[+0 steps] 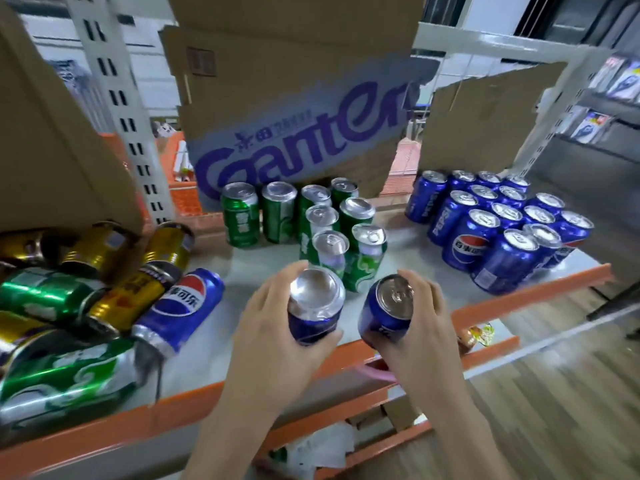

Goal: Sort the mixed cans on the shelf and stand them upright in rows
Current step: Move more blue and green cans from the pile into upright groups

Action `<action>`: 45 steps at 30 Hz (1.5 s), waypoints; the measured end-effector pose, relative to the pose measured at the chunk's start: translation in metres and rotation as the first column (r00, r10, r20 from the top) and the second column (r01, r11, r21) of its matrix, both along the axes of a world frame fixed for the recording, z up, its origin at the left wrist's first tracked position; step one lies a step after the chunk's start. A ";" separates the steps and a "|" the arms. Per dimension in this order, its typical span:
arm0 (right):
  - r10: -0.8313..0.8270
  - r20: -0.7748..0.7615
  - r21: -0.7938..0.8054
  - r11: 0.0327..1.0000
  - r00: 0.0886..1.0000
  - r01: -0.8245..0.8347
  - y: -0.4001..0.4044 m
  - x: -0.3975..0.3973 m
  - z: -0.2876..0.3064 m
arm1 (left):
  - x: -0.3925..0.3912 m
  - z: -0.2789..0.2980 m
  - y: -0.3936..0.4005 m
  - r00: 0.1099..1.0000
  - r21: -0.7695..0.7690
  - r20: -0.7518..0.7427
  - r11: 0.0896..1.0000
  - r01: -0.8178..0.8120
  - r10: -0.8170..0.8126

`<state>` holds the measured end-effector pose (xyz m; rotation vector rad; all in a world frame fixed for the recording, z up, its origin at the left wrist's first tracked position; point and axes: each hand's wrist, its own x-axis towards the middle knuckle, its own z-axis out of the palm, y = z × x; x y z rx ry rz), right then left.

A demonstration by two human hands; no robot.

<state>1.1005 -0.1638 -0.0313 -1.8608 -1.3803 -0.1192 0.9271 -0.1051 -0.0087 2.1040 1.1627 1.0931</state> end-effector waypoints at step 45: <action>0.185 0.390 -0.457 0.889 0.902 0.015 0.162 0.255 0.027 | 0.215 0.023 0.096 0.679 0.097 -0.687 0.958 -0.269 0.260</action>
